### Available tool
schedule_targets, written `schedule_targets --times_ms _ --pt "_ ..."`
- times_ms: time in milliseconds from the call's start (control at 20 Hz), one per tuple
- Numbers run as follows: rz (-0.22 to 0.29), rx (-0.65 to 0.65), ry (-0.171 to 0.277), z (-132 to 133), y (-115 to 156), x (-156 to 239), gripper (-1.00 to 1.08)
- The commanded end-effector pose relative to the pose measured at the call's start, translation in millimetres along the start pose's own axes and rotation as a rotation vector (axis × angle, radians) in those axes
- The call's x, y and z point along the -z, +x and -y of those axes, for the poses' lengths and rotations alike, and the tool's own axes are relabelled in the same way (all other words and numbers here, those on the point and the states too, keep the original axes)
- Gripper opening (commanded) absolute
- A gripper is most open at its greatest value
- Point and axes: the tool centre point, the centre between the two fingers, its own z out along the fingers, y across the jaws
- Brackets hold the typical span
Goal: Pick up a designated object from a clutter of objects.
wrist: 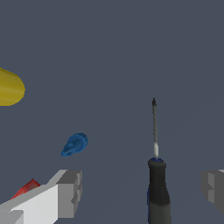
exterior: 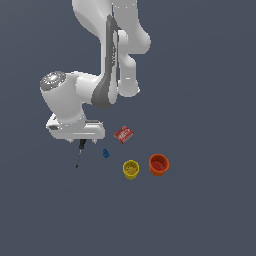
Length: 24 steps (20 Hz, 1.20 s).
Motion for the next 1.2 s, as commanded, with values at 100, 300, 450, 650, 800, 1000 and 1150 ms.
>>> schedule_targets --times_ms 100,300,450,650,800,1000,1150 --pt "0.011 0.014 -0.007 -28.4 -17.3 -35.9 1.00" --pt "0.019 0.020 -0.012 -43.8 -29.2 -55.8 1.00" --pt "0.022 0.023 -0.014 -50.2 -34.5 -64.1 1.00" --pt "0.024 0.022 -0.014 -51.4 -35.9 -65.5 1.00" --pt "0.024 0.022 -0.014 -51.5 -36.1 -68.6 1.00" --pt "0.024 0.022 -0.014 -51.9 -37.1 -82.0 1.00" --pt "0.024 0.023 -0.014 -52.2 -38.1 -97.8 1.00"
